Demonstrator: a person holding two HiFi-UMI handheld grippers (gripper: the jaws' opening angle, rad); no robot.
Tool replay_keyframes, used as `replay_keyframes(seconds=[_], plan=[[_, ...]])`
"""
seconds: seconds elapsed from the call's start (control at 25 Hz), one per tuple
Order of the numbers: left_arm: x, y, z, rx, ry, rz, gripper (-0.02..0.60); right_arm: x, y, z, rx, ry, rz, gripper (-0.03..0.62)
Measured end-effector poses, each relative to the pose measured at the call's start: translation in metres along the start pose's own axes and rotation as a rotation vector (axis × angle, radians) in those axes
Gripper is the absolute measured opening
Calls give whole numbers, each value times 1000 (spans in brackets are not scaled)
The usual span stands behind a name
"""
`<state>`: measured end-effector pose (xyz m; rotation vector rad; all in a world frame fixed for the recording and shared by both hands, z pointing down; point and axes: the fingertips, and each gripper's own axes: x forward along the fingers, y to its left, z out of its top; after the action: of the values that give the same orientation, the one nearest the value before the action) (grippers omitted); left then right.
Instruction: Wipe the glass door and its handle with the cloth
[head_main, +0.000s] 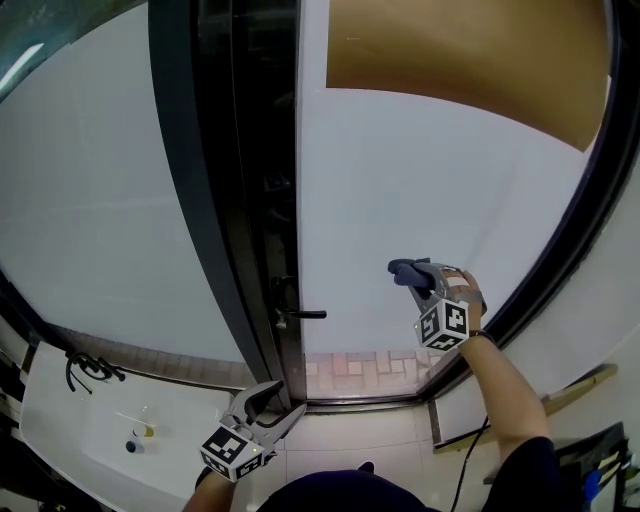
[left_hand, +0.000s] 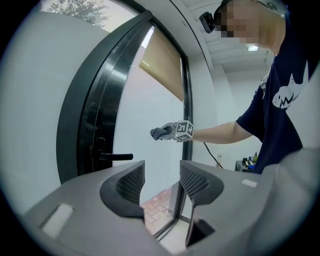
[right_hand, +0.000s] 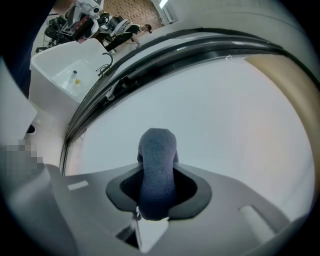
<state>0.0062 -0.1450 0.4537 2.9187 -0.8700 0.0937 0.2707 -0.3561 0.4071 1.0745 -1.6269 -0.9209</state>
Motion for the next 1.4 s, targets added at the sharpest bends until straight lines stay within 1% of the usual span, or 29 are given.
replay_keyframes(seconds=[0.08, 0.16, 0.28, 0.36, 0.48, 0.6, 0.72, 0.84, 1.04, 1.2, 1.4], plan=[[0, 1, 1, 0, -2, 1, 215, -2, -3, -9, 24, 14, -8, 104], [0, 2, 1, 0, -2, 3, 215, -5, -5, -10, 55, 7, -16, 104], [-3, 4, 0, -3, -3, 11, 215, -11, -2, 7, 73, -52, -15, 106], [-7, 7, 1, -6, -1, 22, 215, -15, 2, 37, 71, -124, -5, 106], [-10, 10, 2, -6, -2, 35, 215, -11, 9, 92, 53, -227, 11, 106], [-13, 9, 3, -4, -12, 41, 215, 0, 17, 144, 57, -304, 38, 106], [-17, 9, 4, -5, -16, 56, 215, 14, 28, 185, 17, -351, 61, 106], [-25, 11, 7, -11, -18, 79, 215, 29, 42, 210, -49, -355, 80, 106], [-34, 15, 4, -21, -20, 105, 215, 60, 64, 212, -185, -293, 88, 106], [-33, 17, -3, -24, -20, 98, 215, 63, 67, 204, -190, -277, 106, 106], [-23, 12, 0, -19, -16, 71, 215, 59, 69, 167, -222, -225, 119, 104]])
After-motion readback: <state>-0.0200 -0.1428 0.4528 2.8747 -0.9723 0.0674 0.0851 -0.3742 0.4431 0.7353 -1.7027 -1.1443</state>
